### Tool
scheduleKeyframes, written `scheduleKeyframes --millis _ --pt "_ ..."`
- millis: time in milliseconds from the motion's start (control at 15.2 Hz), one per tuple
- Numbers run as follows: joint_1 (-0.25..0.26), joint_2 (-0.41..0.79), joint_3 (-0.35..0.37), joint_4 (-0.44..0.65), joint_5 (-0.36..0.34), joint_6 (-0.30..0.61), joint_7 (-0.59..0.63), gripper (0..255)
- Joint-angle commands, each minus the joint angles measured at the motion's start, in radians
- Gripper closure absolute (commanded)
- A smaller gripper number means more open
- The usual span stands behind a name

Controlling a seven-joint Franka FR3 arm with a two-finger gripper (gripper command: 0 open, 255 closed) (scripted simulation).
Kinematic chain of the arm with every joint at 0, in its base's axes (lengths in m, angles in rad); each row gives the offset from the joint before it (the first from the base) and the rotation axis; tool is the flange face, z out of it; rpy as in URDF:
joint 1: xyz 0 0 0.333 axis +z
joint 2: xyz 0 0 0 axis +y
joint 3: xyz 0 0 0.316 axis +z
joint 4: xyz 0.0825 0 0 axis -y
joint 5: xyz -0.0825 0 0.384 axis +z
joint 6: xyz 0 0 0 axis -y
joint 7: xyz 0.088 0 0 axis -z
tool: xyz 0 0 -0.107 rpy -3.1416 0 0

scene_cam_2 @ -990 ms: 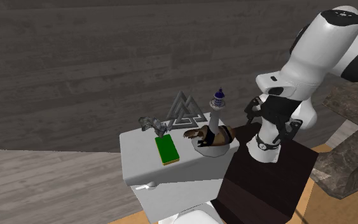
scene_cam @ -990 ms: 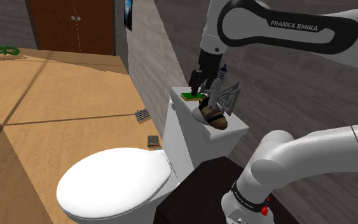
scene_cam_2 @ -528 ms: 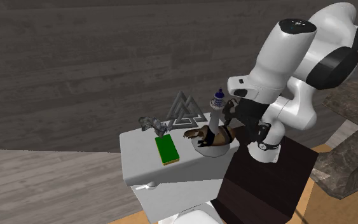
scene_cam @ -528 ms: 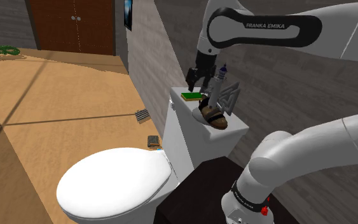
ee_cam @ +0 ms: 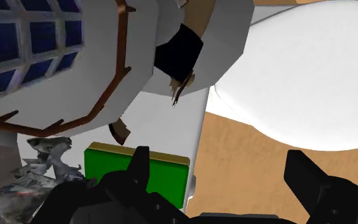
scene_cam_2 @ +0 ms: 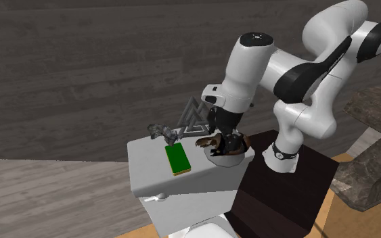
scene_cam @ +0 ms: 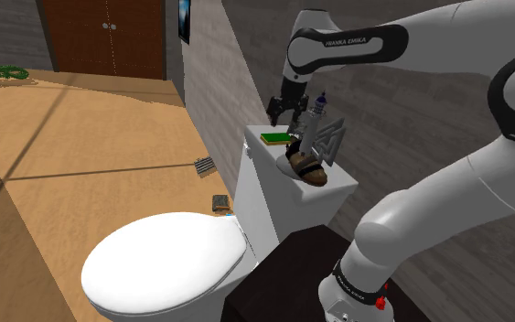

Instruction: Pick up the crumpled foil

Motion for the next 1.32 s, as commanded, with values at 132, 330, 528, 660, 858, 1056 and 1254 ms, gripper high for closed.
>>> scheduleKeyframes --millis 132,330,528,660,858,1056,1254 --pt "-0.035 0.106 -0.046 0.069 -0.001 0.052 0.006 0" --pt "-0.060 0.186 -0.082 0.124 0.006 0.087 0.006 0" --pt "-0.085 0.267 -0.117 0.185 0.021 0.117 0.003 0" --pt "-0.102 0.322 -0.140 0.229 0.036 0.134 -0.001 0" --pt "-0.128 0.404 -0.173 0.298 0.065 0.155 -0.009 0" --pt "-0.130 0.414 -0.174 0.281 0.067 0.181 -0.009 0" --pt "-0.131 0.424 -0.175 0.251 0.068 0.221 -0.008 0"
